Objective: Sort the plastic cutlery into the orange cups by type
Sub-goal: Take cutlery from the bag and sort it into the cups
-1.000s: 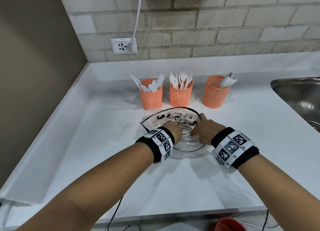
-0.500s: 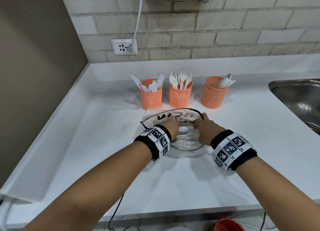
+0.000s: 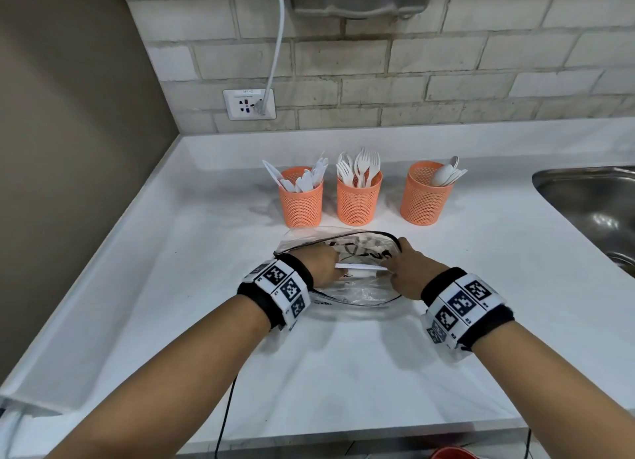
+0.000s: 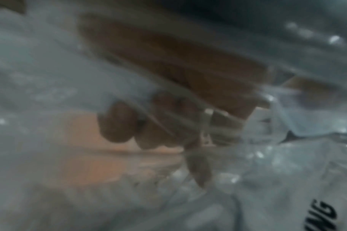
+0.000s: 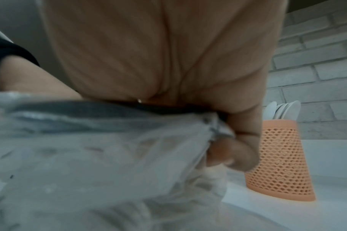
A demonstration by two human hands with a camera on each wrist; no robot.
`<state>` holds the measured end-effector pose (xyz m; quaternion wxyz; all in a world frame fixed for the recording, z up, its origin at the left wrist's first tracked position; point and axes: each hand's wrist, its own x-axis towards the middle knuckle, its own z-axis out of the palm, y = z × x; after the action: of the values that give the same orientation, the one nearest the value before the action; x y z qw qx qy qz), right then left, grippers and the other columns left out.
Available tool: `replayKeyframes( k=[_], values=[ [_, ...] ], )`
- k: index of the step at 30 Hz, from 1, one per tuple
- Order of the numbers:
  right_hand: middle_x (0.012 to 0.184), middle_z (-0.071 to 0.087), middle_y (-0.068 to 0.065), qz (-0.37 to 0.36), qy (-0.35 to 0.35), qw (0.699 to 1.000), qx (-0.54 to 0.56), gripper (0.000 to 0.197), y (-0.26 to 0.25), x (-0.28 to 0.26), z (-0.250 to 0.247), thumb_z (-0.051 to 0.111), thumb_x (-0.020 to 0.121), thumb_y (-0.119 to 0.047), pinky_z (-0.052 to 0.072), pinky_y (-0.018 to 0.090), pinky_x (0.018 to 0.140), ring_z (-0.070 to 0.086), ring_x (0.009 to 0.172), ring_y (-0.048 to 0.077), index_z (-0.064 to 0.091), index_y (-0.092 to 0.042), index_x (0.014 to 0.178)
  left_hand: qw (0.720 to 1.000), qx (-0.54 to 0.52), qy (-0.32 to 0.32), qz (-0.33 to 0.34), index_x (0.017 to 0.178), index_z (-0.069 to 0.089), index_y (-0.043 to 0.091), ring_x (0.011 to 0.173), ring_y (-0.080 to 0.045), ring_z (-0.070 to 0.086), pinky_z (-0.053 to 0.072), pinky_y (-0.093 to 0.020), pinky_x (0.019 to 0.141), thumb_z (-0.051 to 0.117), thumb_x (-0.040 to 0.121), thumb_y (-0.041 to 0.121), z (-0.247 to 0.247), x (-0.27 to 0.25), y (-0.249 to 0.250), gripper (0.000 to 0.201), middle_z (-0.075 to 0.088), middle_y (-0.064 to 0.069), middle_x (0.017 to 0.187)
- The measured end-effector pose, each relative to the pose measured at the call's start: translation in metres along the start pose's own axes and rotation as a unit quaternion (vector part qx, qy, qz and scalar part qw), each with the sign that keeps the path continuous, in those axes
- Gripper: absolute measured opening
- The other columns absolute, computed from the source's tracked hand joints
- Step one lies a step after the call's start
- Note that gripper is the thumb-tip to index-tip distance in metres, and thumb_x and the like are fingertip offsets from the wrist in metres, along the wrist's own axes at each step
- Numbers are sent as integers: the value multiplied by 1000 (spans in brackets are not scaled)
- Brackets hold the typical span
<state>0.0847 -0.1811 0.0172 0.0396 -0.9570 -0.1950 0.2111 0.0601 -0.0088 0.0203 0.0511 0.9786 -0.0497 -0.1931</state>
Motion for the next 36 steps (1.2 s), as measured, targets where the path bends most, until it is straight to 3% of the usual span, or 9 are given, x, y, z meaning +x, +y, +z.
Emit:
replayKeyframes(
  k=[3, 6, 9, 17, 21, 24, 30, 34, 36],
  values=[
    [126, 30, 13, -1, -2, 1000, -7, 30, 1, -1, -1, 42, 90, -10, 46, 36, 91, 53, 85, 30, 62, -15, 111, 999, -23, -17, 33, 108, 64, 9, 96, -24, 57, 41, -25, 78, 49, 93, 34, 0, -7, -5, 32, 65, -9, 111],
    [127, 29, 10, -2, -4, 1000, 4, 36, -1, -1, -1, 45, 87, -9, 46, 36, 92, 57, 97, 33, 63, -21, 116, 997, -15, -57, 49, 103, 67, 10, 99, -26, 60, 44, -28, 78, 48, 93, 32, 5, -12, -6, 30, 67, -11, 108],
    [125, 29, 12, -10, -1, 1000, 19, 41, -4, -1, 0, 45, 83, -3, 44, 33, 78, 55, 87, 32, 56, -18, 119, 994, 20, -92, 50, 108, 65, 8, 104, -28, 58, 43, -30, 80, 41, 96, 33, 9, -13, -5, 37, 64, -13, 112],
    [130, 26, 9, 6, -25, 998, -49, 41, -3, -2, -1, 41, 86, -3, 49, 39, 89, 56, 100, 31, 58, -16, 121, 997, -78, 8, 1, 108, 62, 17, 103, -25, 59, 46, -27, 85, 54, 88, 14, 17, 5, -11, 22, 64, -9, 115],
    [132, 24, 9, -3, -38, 997, -63, 46, -4, -3, 0, 41, 86, -3, 47, 39, 92, 53, 105, 32, 55, -23, 125, 999, -25, -5, 22, 136, 46, 19, 130, -25, 43, 37, -31, 107, 60, 88, 23, 19, 8, -11, 51, 40, -8, 144],
    [132, 25, 9, -5, -28, 999, -25, 54, -3, -4, 2, 43, 83, -1, 47, 35, 81, 55, 103, 33, 47, -25, 131, 996, 50, -56, 57, 139, 43, 21, 140, -21, 26, 28, -26, 108, 57, 91, 30, 12, 6, -8, 51, 36, -5, 147],
    [132, 31, 9, 5, 35, 999, 40, 56, -2, -3, -7, 50, 81, 0, 48, 35, 80, 56, 105, 33, 38, -11, 135, 997, 31, -35, 56, 115, 62, 8, 103, -19, 44, 39, -28, 93, 49, 93, 21, 11, 5, -9, 29, 52, -13, 123],
    [130, 33, 11, -29, 92, 994, 52, 55, -4, -4, -18, 50, 78, 5, 46, 34, 79, 56, 102, 34, 38, -3, 131, 997, -54, 49, 24, 123, 53, 12, 117, -25, 53, 39, -28, 95, 55, 91, 25, 7, 5, -11, 35, 57, -6, 122],
    [130, 34, 12, -38, 110, 992, 50, 53, -7, -4, -22, 49, 77, 6, 44, 33, 76, 56, 99, 34, 40, -1, 129, 1000, -13, 27, -6, 129, 49, 8, 120, -26, 51, 38, -29, 99, 52, 93, 31, 6, 7, -11, 43, 54, -7, 129]
  ],
)
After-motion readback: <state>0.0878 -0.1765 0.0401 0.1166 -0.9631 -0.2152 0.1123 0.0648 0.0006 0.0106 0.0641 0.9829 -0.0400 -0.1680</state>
